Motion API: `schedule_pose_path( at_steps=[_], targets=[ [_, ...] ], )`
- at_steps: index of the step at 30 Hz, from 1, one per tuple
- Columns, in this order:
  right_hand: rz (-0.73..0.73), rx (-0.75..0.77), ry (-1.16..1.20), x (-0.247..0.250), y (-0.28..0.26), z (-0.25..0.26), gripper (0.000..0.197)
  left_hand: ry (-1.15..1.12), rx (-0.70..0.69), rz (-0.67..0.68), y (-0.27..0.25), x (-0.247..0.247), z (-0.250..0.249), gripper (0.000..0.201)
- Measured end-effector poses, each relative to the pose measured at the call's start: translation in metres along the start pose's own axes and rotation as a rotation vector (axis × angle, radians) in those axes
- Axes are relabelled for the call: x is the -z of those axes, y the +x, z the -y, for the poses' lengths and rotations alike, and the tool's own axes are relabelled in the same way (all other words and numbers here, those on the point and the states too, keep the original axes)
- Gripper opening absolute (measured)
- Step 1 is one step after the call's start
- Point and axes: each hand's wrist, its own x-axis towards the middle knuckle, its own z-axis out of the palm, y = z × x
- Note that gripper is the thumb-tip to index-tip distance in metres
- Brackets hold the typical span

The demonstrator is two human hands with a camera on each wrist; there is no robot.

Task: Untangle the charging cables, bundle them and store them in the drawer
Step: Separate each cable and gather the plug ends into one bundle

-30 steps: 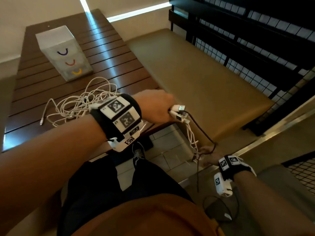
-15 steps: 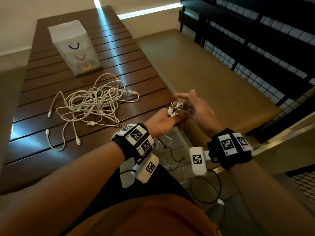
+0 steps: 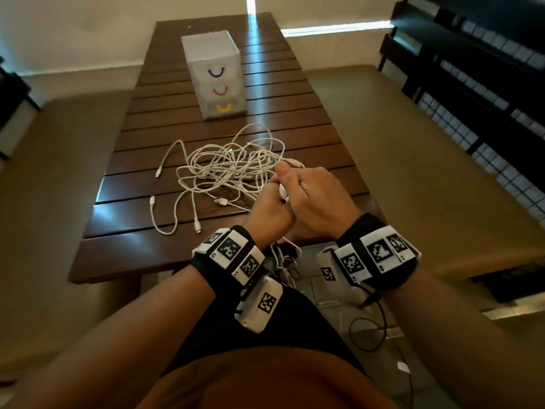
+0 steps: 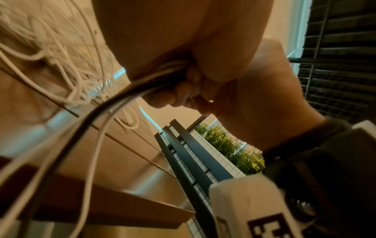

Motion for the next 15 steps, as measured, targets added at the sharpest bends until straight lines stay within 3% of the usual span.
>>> schedule_pose_path(
  at_steps=[2, 4, 6, 8, 9, 11, 15],
  targets=[
    [0.02, 0.021, 0.004, -0.005, 0.007, 0.01, 0.066, -0.005, -0.01, 0.01, -0.001, 0.012, 0.003, 0.009],
    [0.079, -0.043, 0.277, -0.01, 0.014, 0.018, 0.063, -0.063, 0.042, -0.015, -0.005, 0.021, 0.003, 0.02],
    [0.117, -0.179, 0.727, -0.019, 0.019, 0.026, 0.06, -0.275, 0.159, -0.183, -0.009, 0.029, -0.002, 0.016],
    [0.233, -0.35, 0.989, -0.035, 0.017, 0.036, 0.058, -0.477, 0.274, -0.423, -0.009, 0.043, -0.005, 0.028],
    [0.313, -0.405, 0.985, -0.046, 0.014, 0.038, 0.056, -0.534, 0.292, -0.493, -0.008, 0.051, -0.004, 0.036],
    [0.414, -0.435, 0.808, -0.066, 0.011, 0.039, 0.056, -0.598, 0.283, -0.494, -0.006, 0.069, 0.001, 0.047],
    [0.5, -0.383, 0.4, -0.081, 0.021, 0.008, 0.049, -0.741, 0.305, -0.516, -0.004, 0.11, 0.007, 0.044]
  ],
)
